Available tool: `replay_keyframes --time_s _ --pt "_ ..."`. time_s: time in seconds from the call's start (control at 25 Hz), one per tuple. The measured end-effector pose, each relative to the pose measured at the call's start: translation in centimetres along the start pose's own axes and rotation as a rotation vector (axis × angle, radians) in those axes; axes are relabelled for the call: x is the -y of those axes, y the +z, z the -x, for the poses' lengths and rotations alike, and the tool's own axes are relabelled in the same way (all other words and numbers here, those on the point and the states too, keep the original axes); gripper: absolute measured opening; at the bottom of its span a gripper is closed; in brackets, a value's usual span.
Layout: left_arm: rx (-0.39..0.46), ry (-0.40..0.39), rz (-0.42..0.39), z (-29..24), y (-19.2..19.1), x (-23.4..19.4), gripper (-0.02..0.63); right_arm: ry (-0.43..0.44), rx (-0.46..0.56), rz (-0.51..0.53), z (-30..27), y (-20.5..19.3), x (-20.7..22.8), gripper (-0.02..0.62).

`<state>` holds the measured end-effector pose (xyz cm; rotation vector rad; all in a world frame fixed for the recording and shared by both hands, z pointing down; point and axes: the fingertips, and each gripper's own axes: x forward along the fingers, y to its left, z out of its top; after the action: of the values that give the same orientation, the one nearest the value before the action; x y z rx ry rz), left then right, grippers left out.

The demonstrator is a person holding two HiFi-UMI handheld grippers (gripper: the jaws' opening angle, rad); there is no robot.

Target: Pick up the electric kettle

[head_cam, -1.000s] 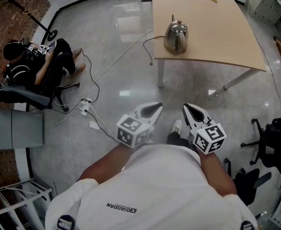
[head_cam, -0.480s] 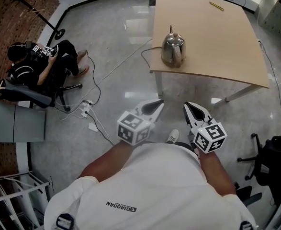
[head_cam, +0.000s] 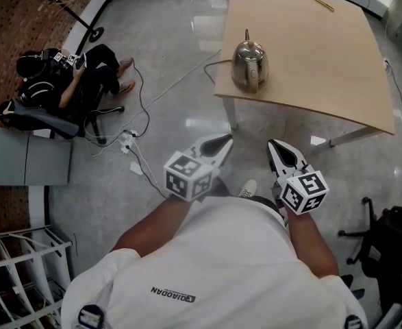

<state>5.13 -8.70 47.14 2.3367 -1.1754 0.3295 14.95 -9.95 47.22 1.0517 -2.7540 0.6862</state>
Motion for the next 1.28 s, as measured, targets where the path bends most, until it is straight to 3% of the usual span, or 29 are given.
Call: replay_keyframes --time_s 0.36,0.64,1.28 --pt "-0.035 0.058 0.026 0.7 -0.7 -2.6 -0.005 0.034 -0.032 -0.033 -2.3 -1.2 0.3 0.021" --pt "-0.062 0.013 0.018 -0.7 -0.4 -4.8 -0.005 -0.015 -0.032 -0.045 -4.5 -0.8 1.2 0.021" --pt "-0.064 -0.107 -0.072 -3.8 5.0 -14.1 -0.005 -0.153 -0.082 -0.040 -12.7 1.3 1.9 0.021"
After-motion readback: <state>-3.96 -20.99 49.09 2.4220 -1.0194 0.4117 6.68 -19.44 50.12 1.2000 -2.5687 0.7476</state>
